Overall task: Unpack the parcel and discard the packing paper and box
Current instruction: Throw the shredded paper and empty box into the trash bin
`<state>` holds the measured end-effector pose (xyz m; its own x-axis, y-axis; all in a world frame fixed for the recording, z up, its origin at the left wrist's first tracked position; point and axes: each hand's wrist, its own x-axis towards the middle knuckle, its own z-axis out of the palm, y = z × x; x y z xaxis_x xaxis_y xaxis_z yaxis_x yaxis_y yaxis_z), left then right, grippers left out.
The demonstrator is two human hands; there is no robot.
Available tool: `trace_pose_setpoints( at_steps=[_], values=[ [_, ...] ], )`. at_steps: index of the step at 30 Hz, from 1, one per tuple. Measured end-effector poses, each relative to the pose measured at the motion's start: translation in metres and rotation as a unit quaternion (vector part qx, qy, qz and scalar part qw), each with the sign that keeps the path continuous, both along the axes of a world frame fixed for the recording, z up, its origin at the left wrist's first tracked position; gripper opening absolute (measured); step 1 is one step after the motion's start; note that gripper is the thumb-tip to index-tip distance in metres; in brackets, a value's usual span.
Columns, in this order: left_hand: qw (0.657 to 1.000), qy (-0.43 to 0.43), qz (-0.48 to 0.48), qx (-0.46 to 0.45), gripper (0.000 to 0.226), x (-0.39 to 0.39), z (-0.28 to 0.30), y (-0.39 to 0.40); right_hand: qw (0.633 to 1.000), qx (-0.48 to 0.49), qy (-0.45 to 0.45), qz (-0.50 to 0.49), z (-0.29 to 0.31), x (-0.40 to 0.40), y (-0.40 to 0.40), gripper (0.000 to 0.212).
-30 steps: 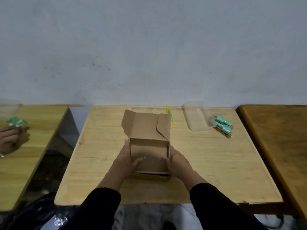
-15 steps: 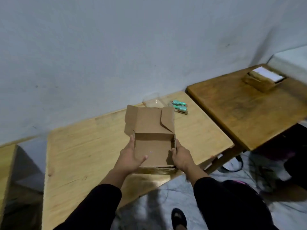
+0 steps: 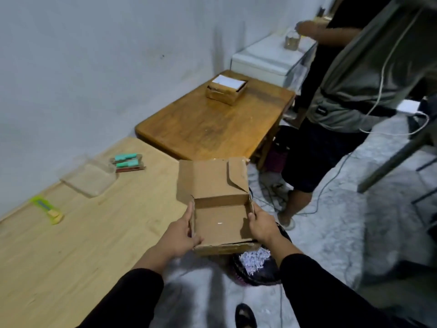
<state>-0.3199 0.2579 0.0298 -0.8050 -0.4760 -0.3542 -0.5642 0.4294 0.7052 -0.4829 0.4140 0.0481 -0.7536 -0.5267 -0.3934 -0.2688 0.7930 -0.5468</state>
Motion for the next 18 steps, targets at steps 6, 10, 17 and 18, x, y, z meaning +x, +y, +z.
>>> trace_pose_setpoints(
  at_steps=[6, 10, 17, 18],
  values=[
    [0.997, -0.048, -0.066, 0.016, 0.105, -0.097, -0.035, 0.050, 0.997, 0.036, -0.026, -0.063, -0.032, -0.075, 0.071, 0.050],
    [0.997, -0.023, -0.068, 0.041, 0.089, -0.153, -0.048, 0.081, 0.991, 0.036, -0.078, -0.105, -0.048, -0.124, 0.095, 0.052],
    [0.987, -0.096, -0.097, -0.085, 0.072, -0.215, -0.074, 0.096, 0.993, 0.104, -0.050, 0.015, -0.068, -0.170, 0.101, 0.051],
    [0.985, -0.112, -0.090, -0.100, 0.071, -0.220, -0.072, 0.096, 0.992, 0.116, -0.038, 0.042, -0.068, -0.173, 0.098, 0.051]
  ],
)
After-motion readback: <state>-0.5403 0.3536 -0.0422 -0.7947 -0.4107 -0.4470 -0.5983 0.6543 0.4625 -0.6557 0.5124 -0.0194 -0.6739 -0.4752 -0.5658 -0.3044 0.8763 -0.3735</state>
